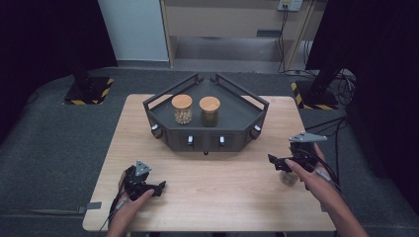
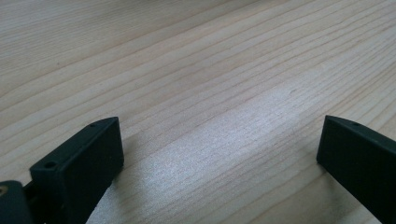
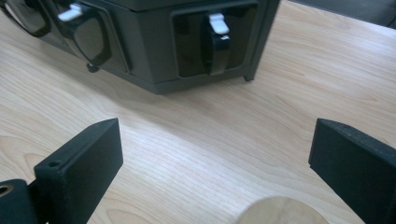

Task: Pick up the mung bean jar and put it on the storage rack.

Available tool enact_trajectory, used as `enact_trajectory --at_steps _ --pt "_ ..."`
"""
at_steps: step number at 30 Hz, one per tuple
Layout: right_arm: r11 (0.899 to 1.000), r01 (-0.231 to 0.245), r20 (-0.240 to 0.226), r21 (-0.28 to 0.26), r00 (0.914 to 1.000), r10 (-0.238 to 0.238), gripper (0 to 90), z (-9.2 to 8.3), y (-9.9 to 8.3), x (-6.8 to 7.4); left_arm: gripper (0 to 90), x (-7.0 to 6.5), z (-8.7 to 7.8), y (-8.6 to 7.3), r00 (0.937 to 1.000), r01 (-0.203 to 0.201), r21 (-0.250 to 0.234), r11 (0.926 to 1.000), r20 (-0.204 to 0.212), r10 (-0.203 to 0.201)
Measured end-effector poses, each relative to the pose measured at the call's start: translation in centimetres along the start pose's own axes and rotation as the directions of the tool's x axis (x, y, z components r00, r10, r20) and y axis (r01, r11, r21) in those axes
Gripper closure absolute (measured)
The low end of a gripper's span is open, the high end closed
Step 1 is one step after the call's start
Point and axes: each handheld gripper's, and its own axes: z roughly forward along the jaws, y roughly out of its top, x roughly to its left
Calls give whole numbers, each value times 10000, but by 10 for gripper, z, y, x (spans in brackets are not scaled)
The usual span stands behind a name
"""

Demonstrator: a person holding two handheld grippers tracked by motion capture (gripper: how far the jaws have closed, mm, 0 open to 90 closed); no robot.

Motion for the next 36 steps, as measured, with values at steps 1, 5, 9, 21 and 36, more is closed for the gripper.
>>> enact_trajectory --at_steps 1,5,9,21,36 --pt "10000 -78 38 -25 10000 78 30 -1 -2 -1 0 0 0 0 10000 6 -4 10000 -4 -6" --pt "9999 -132 148 29 9998 131 30 -4 -9 -4 0 0 0 0 10000 13 -2 10000 -15 -13" --pt "9997 -241 275 47 9993 240 30 -6 -18 -6 0 0 0 0 10000 13 -3 10000 -15 -13" --pt "9990 -432 352 100 9985 428 30 -9 -37 -11 0 -1 0 0 10000 20 -6 10000 -24 -20" --pt "9974 -681 443 238 9968 670 32 -9 -57 -17 0 -1 0 0 10000 23 -8 10000 -30 -23"
